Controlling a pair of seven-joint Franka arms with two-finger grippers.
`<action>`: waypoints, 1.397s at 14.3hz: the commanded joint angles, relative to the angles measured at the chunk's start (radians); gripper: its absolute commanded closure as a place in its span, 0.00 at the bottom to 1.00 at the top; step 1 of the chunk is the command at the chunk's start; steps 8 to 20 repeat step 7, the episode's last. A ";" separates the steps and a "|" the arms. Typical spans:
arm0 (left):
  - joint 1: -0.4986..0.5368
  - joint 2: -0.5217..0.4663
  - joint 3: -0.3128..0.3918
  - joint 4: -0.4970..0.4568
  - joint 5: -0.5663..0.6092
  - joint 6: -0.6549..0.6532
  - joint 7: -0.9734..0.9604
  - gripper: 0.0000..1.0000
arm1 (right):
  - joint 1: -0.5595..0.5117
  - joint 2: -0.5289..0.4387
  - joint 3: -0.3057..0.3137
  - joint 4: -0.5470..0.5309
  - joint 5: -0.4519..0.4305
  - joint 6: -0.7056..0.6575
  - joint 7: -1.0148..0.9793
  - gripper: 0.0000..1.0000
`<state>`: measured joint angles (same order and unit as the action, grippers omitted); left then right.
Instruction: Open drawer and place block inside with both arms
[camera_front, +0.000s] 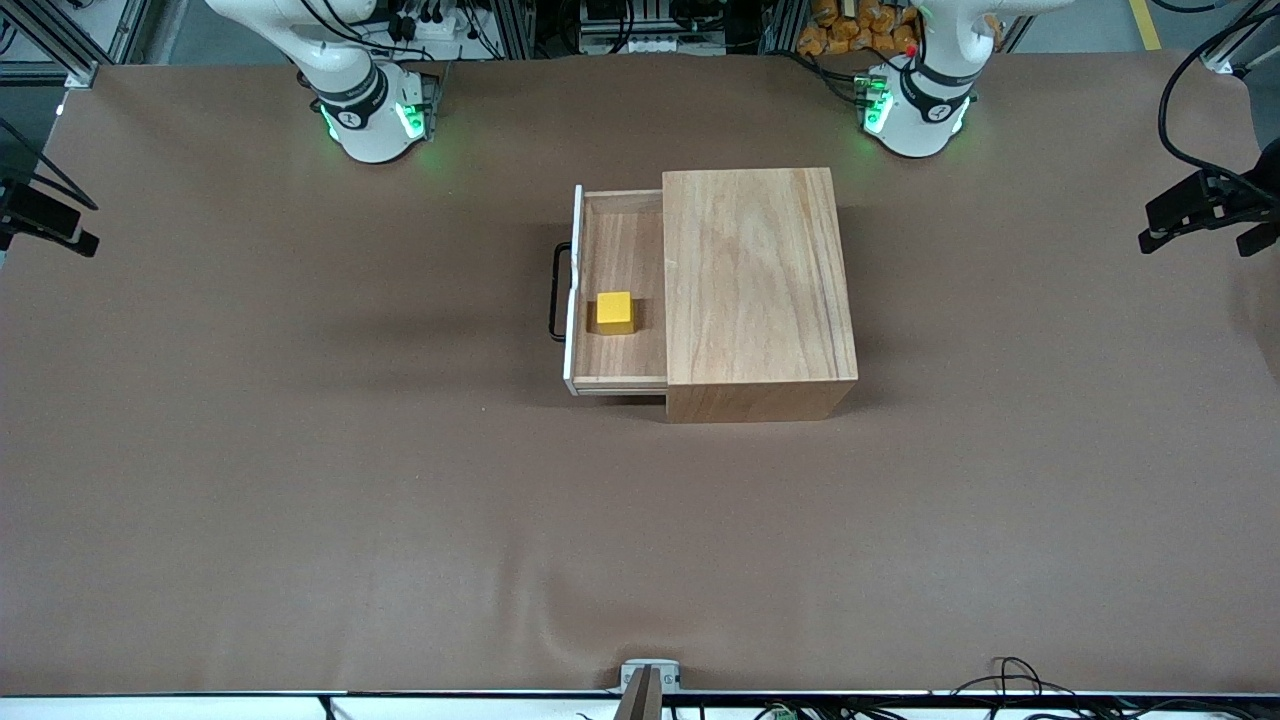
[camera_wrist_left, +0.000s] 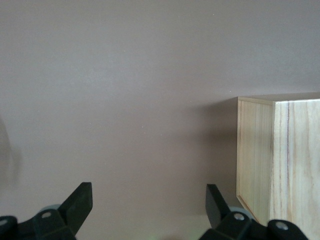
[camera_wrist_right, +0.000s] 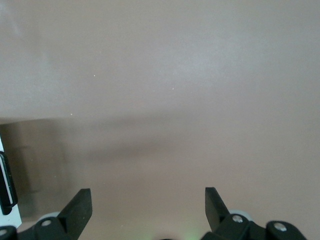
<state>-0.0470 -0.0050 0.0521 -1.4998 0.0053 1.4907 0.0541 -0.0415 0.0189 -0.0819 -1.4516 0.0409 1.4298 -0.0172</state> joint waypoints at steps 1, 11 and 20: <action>0.004 0.007 -0.003 0.021 0.002 -0.018 0.015 0.00 | -0.009 -0.049 0.016 -0.062 -0.023 0.050 -0.058 0.00; 0.004 0.007 -0.003 0.020 0.002 -0.018 0.013 0.00 | 0.011 -0.050 0.031 -0.036 0.037 -0.018 0.110 0.00; 0.004 0.007 -0.003 0.020 0.002 -0.018 0.013 0.00 | 0.011 -0.050 0.031 -0.036 0.037 -0.018 0.110 0.00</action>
